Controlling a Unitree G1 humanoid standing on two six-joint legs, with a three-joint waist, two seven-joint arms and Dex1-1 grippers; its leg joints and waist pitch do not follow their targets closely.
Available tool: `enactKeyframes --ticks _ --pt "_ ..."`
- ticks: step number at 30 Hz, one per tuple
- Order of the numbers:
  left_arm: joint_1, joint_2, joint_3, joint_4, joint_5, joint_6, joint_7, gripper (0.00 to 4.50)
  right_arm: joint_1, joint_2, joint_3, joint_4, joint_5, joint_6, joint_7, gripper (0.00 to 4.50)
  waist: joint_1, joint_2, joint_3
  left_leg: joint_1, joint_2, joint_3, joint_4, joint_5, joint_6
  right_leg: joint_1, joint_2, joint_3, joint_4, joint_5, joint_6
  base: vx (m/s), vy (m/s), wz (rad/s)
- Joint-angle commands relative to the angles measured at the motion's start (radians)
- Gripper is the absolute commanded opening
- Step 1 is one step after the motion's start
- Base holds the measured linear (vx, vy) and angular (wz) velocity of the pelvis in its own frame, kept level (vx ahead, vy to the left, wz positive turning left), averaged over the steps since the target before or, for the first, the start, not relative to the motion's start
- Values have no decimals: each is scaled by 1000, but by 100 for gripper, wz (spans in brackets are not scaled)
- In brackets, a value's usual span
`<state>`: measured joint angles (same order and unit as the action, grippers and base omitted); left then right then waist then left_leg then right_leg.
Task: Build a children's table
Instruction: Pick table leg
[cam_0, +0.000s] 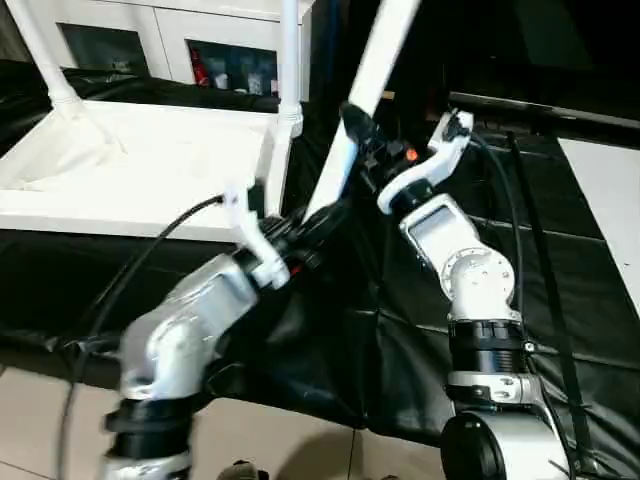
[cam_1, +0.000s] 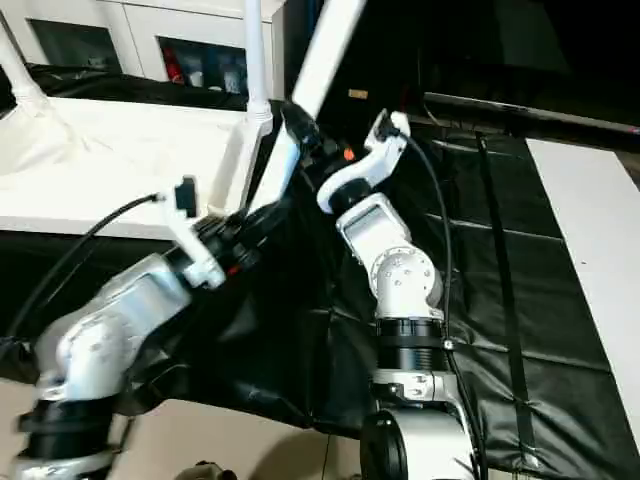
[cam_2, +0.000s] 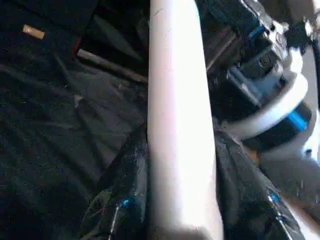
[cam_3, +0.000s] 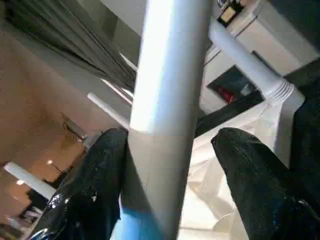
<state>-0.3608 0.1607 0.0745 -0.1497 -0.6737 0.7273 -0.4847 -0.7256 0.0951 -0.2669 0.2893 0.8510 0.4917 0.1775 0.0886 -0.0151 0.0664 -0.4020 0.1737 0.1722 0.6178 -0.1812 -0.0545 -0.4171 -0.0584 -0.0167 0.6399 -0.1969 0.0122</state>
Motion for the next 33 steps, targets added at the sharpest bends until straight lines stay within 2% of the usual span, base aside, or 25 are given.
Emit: enactKeyframes --ticks 1,4,7,8,14,17,18,19,20,21,22,23,25,26,27,28,29,30,31,33 --pt "0 39 24 -76 -32 4 -56 139 -9 -58 -35 22 -34 -16 -9 300 1 17 -79 29 35 -11 -81 -145 -74 51 -55 28 -64 -45 -135 0 0 0" --pt "2 57 36 -78 -37 9 -64 139 -13 -86 -43 33 -36 -9 -1 300 3 19 -78 30 34 -9 -79 -144 -77 49 -54 29 -64 -39 -141 0 0 0" --pt "9 79 38 -85 -48 12 -86 139 -21 -105 -52 45 -32 -2 7 300 1 17 -81 25 32 -10 -78 -129 -70 55 -55 29 -61 -18 -148 0 0 0" --pt "11 85 35 -89 -50 12 -93 139 -22 -107 -54 48 -32 -1 9 330 1 14 -80 26 32 -8 -77 -130 -67 54 -54 28 -62 -21 -151 0 0 0" --pt "6 92 61 -93 -78 17 -89 138 -33 -109 -74 78 -12 12 -2 367 0 11 -79 25 33 -8 -77 -144 -64 54 -56 28 -64 -61 -168 0 0 0" --pt "19 141 55 -110 -67 18 -130 138 -24 -198 47 90 -226 -105 49 385 4 10 -78 24 32 -6 -76 -136 -70 52 -56 28 -67 -93 -155 0 0 0" --pt "28 182 64 -123 -68 30 -147 138 -15 -306 198 94 -470 -290 86 391 4 11 -77 25 32 -7 -76 -143 -74 50 -57 28 -68 -107 -151 0 0 0" --pt "34 207 69 -130 -70 39 -155 138 -13 -365 275 98 -599 -396 104 395 8 8 -77 22 33 -7 -74 -134 -94 53 -58 25 -71 -127 -138 0 0 0" --pt "36 217 72 -133 -70 42 -158 138 -12 -387 303 99 -647 -437 110 395 7 8 -74 25 30 -3 -72 -147 -94 48 -56 29 -72 -138 -134 0 0 0" --pt "36 217 72 -133 -70 42 -158 138 -12 -387 303 99 -647 -437 110 395 7 7 -74 24 31 -4 -72 -154 -92 50 -56 30 -70 -143 -134 0 0 0" --pt "38 271 81 -116 -35 38 -163 138 -26 -422 285 97 -655 -481 145 395 3 1 -75 25 30 -5 -72 -167 -66 52 -53 31 -70 -143 -138 0 0 0" --pt "38 278 82 -114 -29 37 -163 138 -27 -430 286 96 -660 -489 149 395 3 1 -75 25 30 -5 -72 -167 -66 52 -53 31 -70 -143 -138 0 0 0" --pt "33 327 97 -91 4 28 -161 138 -32 -513 342 104 -758 -577 185 395 0 2 -74 24 31 -7 -71 -171 -43 51 -50 29 -68 -136 -145 0 0 0" --pt "31 343 104 -85 8 27 -167 138 -29 -551 377 114 -816 -623 189 395 3 -2 -74 25 32 -6 -69 -156 -44 51 -51 28 -68 -139 -149 0 0 0" --pt "31 348 105 -84 8 26 -169 138 -29 -559 386 119 -830 -636 189 395 2 -1 -73 25 30 -4 -68 -154 -43 51 -49 30 -68 -135 -153 0 0 0" --pt "33 383 100 -83 9 28 -189 138 -33 -612 444 159 -944 -748 150 395 1 -2 -73 24 31 -5 -67 -162 -46 49 -52 30 -69 -149 -158 0 0 0" --pt "35 399 94 -86 10 31 -202 138 -37 -631 469 179 -992 -801 132 395 2 -2 -73 25 30 -4 -66 -171 -49 46 -52 29 -70 -168 -163 0 0 0" --pt "36 404 91 -87 10 34 -205 138 -38 -638 480 185 -1012 -818 123 395 -2 -4 -71 24 28 -2 -66 -176 -46 47 -50 30 -71 -172 -163 0 0 0" --pt "39 428 75 -96 13 43 -226 138 -46 -669 531 216 -1122 -892 74 395 -3 -7 -70 24 27 -2 -65 -184 -50 47 -49 29 -72 -193 -163 0 0 0" --pt "44 449 56 -106 15 49 -255 138 -58 -687 571 250 -1218 -929 30 395 -5 -6 -70 23 28 -3 -64 -193 -47 47 -49 31 -69 -197 -160 0 0 0"
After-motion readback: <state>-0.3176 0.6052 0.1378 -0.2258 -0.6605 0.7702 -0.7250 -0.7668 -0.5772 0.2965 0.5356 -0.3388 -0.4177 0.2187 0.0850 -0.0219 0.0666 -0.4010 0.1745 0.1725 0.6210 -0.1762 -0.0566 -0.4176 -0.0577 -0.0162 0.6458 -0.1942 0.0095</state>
